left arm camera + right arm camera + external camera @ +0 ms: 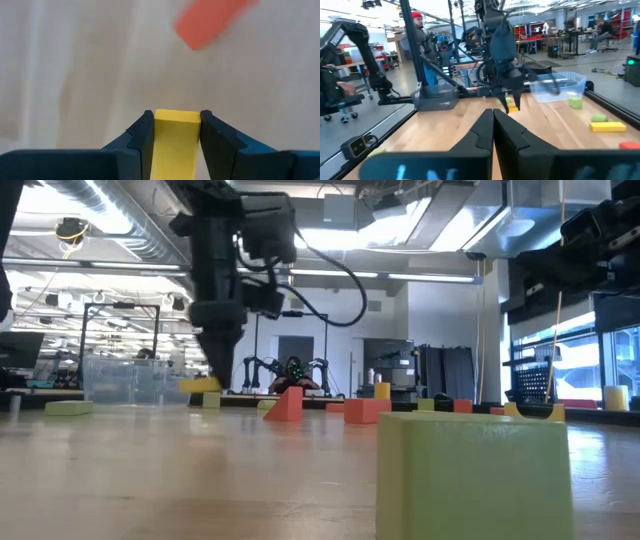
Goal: Sort & place blocks by color
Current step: Put the yellow block into the transparent bin
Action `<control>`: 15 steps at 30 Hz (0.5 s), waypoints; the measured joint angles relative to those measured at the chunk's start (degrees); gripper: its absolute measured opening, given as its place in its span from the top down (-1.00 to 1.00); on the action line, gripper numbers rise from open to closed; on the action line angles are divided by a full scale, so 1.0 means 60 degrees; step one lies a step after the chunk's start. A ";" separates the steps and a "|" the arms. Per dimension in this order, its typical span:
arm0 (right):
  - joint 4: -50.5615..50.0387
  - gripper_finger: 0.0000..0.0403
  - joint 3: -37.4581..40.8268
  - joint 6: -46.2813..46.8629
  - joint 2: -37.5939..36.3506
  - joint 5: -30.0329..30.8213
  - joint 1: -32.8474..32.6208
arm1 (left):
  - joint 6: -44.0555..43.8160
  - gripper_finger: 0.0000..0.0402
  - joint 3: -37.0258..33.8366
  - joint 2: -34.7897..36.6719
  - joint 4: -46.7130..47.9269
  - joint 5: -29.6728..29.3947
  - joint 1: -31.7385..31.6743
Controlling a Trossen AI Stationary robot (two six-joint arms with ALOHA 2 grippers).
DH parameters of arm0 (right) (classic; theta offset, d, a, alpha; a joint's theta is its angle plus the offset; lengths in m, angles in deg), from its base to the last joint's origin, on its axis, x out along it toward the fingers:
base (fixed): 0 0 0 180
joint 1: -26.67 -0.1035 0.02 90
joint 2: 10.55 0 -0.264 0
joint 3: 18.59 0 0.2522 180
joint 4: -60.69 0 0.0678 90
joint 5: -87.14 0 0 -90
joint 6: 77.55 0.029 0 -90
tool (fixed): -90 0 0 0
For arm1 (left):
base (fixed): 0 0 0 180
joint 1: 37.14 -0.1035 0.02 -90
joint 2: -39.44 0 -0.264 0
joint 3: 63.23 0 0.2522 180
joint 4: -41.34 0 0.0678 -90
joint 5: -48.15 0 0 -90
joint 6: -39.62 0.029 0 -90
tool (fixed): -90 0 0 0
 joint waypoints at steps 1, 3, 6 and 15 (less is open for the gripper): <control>-0.0003 0.94 0.0000 0.0000 0.0000 0.0084 0.0000 | -0.0014 0.40 0.0198 0.0007 0.0175 -0.0069 -0.0156; -0.0008 0.94 0.0000 0.0021 0.0000 0.0305 0.0000 | -0.0049 0.40 0.0576 0.0057 0.0635 -0.0378 -0.0477; -0.0044 0.94 0.0000 0.0095 0.0000 0.0703 0.0000 | -0.0126 0.40 0.1184 0.0182 0.1282 -0.1089 -0.1032; -0.0055 0.94 0.0000 0.0213 0.0000 0.0764 0.0000 | -0.0625 0.40 0.2119 0.1321 0.2914 -0.3057 -0.3230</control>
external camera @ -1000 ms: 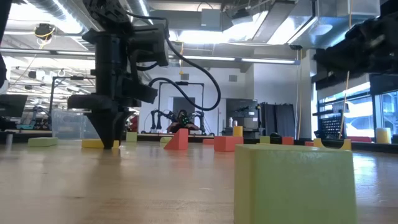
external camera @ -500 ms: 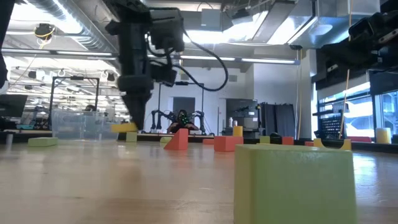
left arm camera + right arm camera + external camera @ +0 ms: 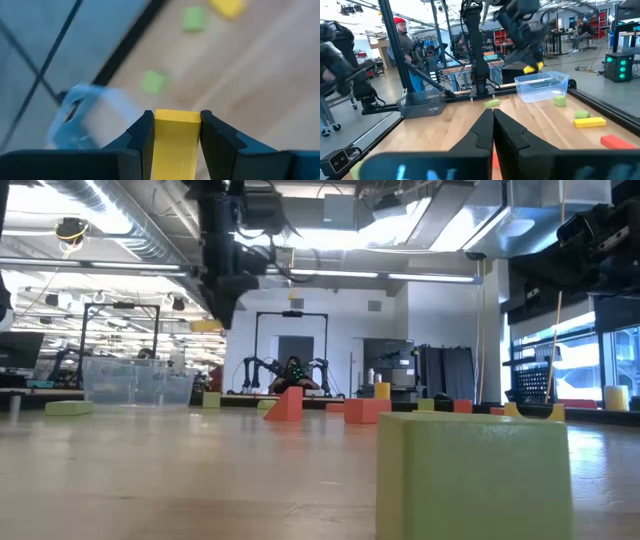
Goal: Sort & place blocks by color
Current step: Put the yellow block into the transparent bin
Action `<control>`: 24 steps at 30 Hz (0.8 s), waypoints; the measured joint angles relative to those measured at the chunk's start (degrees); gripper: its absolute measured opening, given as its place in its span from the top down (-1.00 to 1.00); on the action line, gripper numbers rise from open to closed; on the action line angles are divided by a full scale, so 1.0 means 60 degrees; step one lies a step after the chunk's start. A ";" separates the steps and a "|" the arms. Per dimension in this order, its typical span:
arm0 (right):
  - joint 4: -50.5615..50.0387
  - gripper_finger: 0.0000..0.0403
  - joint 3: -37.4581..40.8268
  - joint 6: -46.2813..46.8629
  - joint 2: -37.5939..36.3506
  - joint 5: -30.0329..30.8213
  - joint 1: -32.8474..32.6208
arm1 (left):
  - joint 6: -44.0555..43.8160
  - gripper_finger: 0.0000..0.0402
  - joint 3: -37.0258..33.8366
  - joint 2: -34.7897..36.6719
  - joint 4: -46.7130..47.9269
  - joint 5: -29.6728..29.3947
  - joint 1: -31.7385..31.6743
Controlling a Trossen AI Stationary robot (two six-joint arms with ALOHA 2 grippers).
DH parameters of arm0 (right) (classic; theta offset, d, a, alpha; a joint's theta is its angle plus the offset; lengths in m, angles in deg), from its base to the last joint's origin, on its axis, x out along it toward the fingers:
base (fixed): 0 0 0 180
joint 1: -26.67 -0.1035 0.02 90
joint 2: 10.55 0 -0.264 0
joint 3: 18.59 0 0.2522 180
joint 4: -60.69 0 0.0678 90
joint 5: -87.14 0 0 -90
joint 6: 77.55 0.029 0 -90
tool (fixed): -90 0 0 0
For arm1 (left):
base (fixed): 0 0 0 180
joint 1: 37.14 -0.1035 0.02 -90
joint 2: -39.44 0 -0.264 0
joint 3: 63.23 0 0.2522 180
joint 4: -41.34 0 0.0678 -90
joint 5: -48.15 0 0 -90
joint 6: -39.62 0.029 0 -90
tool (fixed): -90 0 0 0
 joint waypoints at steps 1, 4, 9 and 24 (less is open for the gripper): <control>0.0000 0.94 0.0000 0.0000 0.0000 0.0000 0.0000 | -0.0243 0.40 0.0000 0.0171 0.0154 -0.0024 -0.0293; 0.0000 0.94 0.0000 -0.0038 0.0000 0.0004 0.0000 | -0.1204 0.40 -0.0091 0.0397 0.0514 -0.0090 -0.1100; 0.0002 0.94 0.0000 -0.0202 0.0000 0.0027 0.0000 | -0.1922 0.40 -0.0706 0.0405 0.1089 -0.0019 -0.2122; 0.0009 0.94 0.0000 -0.0205 0.0000 0.0251 0.0000 | -0.2124 0.28 -0.2601 0.0390 -0.0464 0.0703 -0.3218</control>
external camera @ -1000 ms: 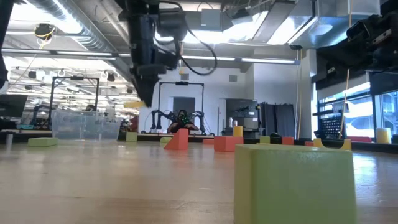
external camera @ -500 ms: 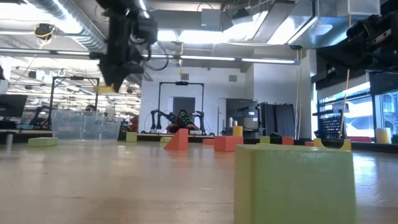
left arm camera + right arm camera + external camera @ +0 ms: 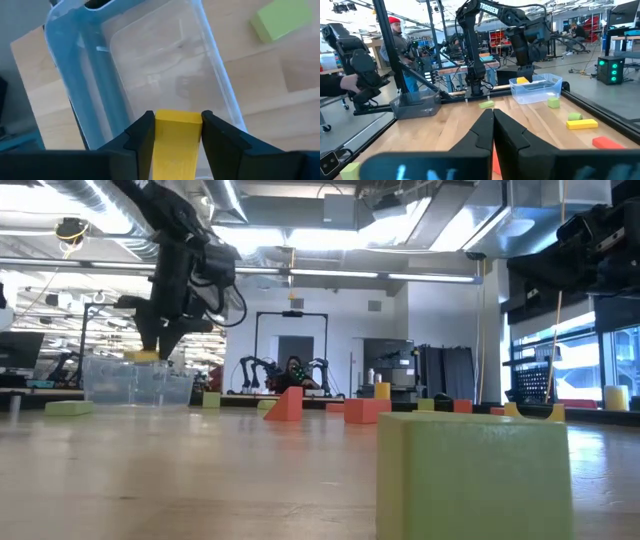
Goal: Sort & place blocks by color
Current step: Put the yellow block into the transparent bin
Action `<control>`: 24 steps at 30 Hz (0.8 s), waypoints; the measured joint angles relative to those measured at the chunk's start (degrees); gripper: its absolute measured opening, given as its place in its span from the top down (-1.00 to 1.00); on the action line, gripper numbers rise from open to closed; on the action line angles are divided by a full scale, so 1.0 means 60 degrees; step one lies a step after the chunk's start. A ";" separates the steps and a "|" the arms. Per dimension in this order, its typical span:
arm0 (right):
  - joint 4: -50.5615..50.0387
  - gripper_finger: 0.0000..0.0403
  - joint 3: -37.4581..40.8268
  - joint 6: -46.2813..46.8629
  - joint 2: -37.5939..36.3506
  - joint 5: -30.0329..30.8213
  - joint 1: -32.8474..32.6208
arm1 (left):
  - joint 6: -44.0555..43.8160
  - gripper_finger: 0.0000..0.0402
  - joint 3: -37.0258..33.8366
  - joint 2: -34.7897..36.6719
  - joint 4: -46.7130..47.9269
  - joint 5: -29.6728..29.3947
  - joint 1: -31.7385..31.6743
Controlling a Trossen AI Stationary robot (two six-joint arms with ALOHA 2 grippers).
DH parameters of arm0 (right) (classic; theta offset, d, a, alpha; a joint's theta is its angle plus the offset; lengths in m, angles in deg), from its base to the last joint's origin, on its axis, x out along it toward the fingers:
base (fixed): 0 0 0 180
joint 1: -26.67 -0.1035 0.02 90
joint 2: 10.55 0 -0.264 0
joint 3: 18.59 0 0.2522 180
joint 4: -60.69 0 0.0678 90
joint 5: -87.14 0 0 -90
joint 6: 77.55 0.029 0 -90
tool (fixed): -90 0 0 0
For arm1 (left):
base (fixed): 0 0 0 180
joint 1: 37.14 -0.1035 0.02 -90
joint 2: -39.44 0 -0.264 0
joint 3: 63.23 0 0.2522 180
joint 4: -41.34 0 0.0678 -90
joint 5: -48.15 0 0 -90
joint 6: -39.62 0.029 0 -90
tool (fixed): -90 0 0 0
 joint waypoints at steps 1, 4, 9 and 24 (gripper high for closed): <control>0.0002 0.94 0.0000 -0.0004 0.0000 0.0000 0.0000 | 0.0014 0.28 -0.0006 0.0000 0.0011 -0.0016 -0.0036; 0.0002 0.94 0.0000 -0.0001 0.0000 0.0000 0.0000 | 0.0028 0.27 -0.0007 0.0000 -0.0007 -0.0025 -0.0078; 0.0002 0.94 0.0000 0.0010 0.0000 0.0000 0.0000 | 0.0029 0.30 -0.0007 0.0000 -0.0055 0.0005 -0.0075; 0.0002 0.94 0.0000 -0.0013 0.0000 0.0000 0.0000 | 0.1035 0.27 -0.0007 0.0000 -0.0081 0.1089 -0.0730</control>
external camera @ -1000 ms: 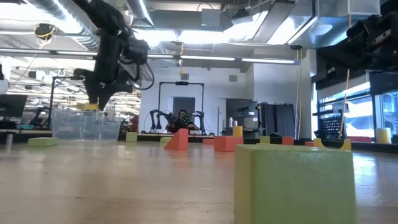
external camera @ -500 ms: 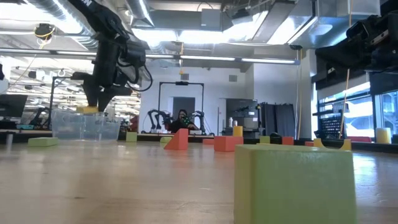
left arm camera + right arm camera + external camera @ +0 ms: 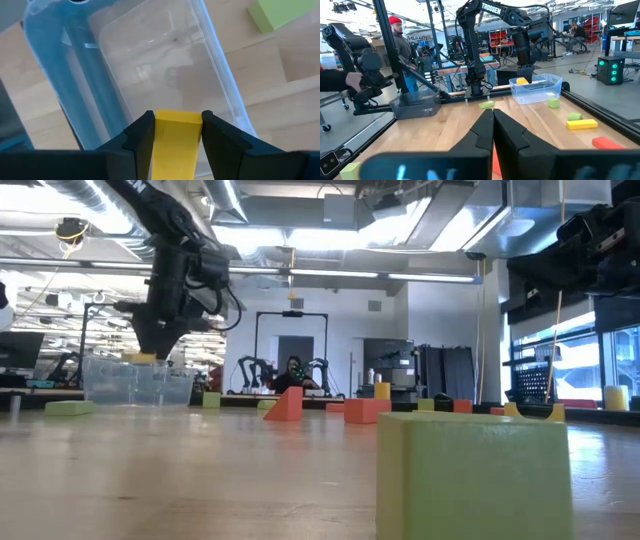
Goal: Sort & place blocks by color
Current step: Put the yellow block into the transparent bin
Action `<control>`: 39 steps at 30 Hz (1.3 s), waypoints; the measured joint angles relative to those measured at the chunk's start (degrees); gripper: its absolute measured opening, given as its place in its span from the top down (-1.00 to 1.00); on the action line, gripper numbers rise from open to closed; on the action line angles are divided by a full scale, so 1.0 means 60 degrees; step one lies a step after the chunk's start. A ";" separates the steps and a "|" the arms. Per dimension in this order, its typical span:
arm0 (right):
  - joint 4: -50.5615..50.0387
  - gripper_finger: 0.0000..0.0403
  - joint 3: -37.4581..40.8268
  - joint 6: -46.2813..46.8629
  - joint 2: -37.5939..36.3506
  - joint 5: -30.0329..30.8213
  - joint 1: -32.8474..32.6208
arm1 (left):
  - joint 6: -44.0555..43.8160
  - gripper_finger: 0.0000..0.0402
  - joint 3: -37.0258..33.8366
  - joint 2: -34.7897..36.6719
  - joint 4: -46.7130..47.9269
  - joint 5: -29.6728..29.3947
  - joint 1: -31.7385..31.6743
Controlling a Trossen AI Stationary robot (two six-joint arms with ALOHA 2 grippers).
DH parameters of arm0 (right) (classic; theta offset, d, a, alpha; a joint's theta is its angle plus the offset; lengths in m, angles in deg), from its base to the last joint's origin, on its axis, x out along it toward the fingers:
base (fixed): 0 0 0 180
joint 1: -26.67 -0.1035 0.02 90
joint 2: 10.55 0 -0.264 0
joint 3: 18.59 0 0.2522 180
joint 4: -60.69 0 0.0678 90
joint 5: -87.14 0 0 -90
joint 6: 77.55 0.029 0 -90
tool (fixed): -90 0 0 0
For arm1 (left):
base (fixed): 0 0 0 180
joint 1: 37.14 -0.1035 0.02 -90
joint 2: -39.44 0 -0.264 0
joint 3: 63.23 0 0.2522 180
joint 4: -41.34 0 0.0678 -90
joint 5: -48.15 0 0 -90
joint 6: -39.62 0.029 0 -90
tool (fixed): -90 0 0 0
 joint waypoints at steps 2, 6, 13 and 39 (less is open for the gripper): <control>-0.0004 0.94 0.0000 -0.0002 0.0000 -0.0003 0.0000 | 0.0000 0.26 0.0000 -0.0007 0.0000 0.0245 -0.0110; -0.0004 0.94 0.0000 -0.0034 0.0001 -0.0073 0.0000 | -0.0330 0.24 0.0000 -0.0276 0.0050 0.0285 -0.0251; -0.0004 0.94 0.0000 -0.0018 0.0002 -0.0080 -0.0004 | -0.0223 0.25 0.0000 -0.0466 -0.0066 0.0517 -0.0278; -0.6071 0.94 -0.5013 -0.0838 0.1934 -0.0193 -0.0004 | -0.0234 0.25 0.0091 0.3456 -0.0511 0.1845 0.2564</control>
